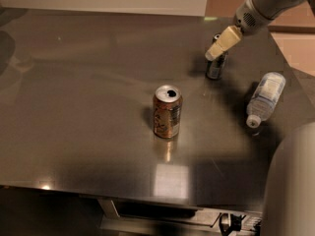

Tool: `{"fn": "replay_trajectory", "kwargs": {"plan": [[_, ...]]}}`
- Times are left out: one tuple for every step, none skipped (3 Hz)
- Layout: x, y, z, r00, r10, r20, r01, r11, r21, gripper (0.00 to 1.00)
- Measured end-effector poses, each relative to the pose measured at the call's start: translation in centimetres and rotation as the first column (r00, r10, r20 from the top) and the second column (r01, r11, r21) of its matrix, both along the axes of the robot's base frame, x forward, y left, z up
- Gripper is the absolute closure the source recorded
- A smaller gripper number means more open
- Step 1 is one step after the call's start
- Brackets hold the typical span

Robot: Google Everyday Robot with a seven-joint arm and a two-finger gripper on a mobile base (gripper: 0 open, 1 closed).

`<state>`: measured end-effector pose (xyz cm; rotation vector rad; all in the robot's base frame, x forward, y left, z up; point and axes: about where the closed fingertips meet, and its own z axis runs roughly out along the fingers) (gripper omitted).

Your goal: Pick redbull can

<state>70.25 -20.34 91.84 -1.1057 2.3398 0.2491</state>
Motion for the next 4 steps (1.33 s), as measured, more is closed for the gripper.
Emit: {"fn": "replay_trajectory", "kwargs": {"plan": [[-0.2, 0.3, -0.2, 0.9995, 0.024, -0.018, -0.024, 1.000, 0.012, 0.42], [-0.8, 0.5, 0.2, 0.9981, 0.053, -0.030, -0.052, 0.998, 0.027, 0.64], [-1.9, 1.1, 1.8, 0.9937, 0.110, -0.020, -0.109, 0.993, 0.044, 0.87], [-3.5, 2.6, 4.6, 0.9810, 0.194, 0.000, -0.194, 0.980, 0.048, 1.00]]}}
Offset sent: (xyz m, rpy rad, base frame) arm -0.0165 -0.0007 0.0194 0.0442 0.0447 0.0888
